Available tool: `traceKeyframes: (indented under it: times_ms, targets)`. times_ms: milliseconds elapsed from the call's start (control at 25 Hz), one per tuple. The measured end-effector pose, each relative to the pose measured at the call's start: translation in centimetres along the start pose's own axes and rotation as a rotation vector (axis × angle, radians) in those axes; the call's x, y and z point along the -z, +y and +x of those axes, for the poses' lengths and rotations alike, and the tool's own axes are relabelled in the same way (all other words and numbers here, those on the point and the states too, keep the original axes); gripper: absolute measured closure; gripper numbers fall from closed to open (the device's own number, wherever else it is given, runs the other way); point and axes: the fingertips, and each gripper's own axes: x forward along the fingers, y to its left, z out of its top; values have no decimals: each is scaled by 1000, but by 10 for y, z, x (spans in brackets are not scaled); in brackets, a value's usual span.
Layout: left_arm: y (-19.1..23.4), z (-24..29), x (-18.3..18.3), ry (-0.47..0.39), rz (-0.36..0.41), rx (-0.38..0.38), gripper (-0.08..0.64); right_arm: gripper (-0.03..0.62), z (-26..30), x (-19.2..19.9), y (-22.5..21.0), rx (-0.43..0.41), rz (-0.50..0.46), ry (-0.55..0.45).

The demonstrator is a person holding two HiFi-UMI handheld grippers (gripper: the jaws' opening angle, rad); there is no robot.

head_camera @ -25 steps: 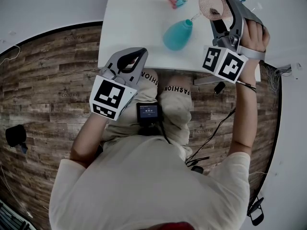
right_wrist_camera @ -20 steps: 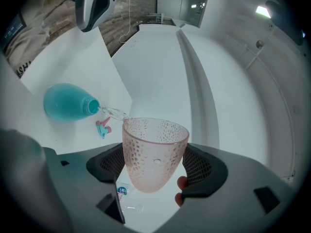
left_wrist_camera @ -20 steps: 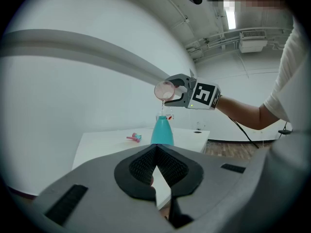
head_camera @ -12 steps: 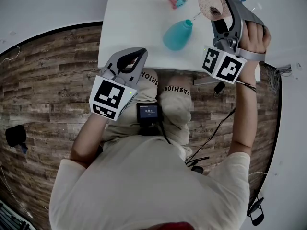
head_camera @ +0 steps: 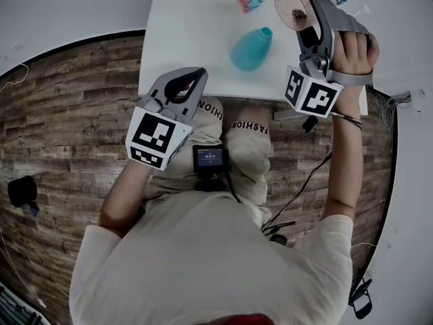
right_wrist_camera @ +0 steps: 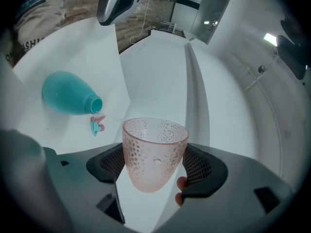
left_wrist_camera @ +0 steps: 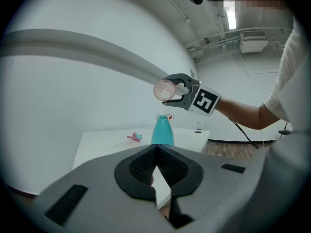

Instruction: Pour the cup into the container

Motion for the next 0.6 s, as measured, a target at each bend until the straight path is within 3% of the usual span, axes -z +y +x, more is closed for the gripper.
traceKeyframes:
  times_ms: [200,400,480,600]
  targets:
    - [-1,1,1,0,1,1,549,219,-1,-10,8,25,-92,-29]
    - [2,-2,2,3,6,-9,549,219,0,-14,11,43,-111,-41]
    - [3,-3,2,1,8,-15,549,219,0,-13,12,22,-49,-42]
    - [4,-3,-3,-11,19,-19,549,219,2,-7,15,-54,133,-34]
